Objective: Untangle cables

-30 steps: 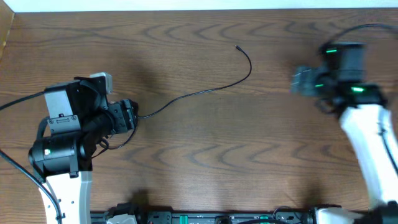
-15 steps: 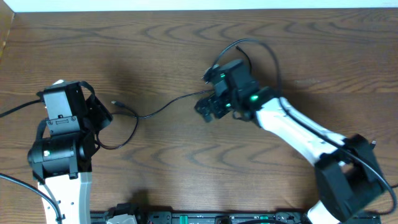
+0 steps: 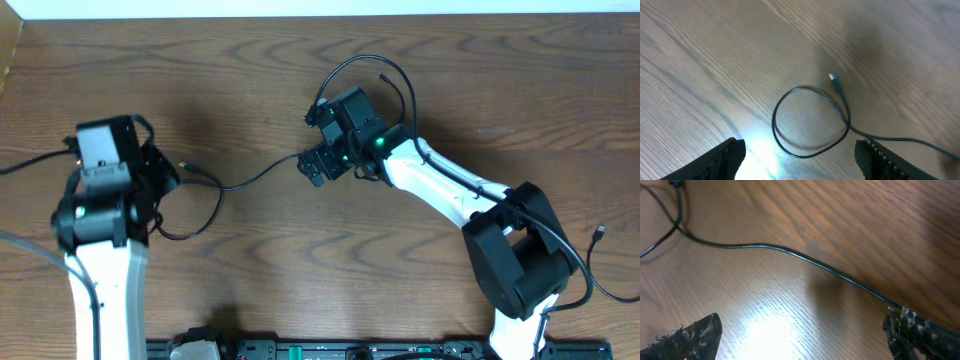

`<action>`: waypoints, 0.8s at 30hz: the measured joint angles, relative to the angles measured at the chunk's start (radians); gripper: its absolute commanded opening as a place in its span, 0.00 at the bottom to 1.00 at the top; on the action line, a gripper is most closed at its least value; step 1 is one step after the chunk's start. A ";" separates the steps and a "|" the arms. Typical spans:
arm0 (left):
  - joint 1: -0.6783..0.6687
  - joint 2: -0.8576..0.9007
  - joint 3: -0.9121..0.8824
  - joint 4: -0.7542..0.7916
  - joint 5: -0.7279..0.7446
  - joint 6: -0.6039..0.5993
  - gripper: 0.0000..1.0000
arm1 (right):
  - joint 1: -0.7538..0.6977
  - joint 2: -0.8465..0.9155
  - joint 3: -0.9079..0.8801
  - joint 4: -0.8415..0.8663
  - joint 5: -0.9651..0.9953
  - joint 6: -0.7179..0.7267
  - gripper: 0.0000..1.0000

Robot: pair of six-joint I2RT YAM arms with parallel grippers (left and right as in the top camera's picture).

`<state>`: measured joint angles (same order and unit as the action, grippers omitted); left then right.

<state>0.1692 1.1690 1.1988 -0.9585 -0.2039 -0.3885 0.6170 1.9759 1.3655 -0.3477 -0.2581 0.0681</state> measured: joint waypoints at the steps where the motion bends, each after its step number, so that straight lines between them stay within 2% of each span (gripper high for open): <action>1: 0.000 0.027 0.000 0.002 0.004 0.000 0.76 | -0.004 0.000 0.003 -0.009 0.015 0.005 0.99; 14: -0.014 0.376 0.000 0.017 0.204 0.092 0.74 | -0.172 0.000 0.014 -0.102 0.123 0.060 0.99; 24: -0.120 0.532 0.000 0.017 0.349 0.153 0.75 | -0.229 0.000 0.014 -0.113 0.119 0.062 0.99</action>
<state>0.0490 1.7008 1.1988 -0.9417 0.1455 -0.2352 0.3882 1.9755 1.3800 -0.4606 -0.1390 0.1299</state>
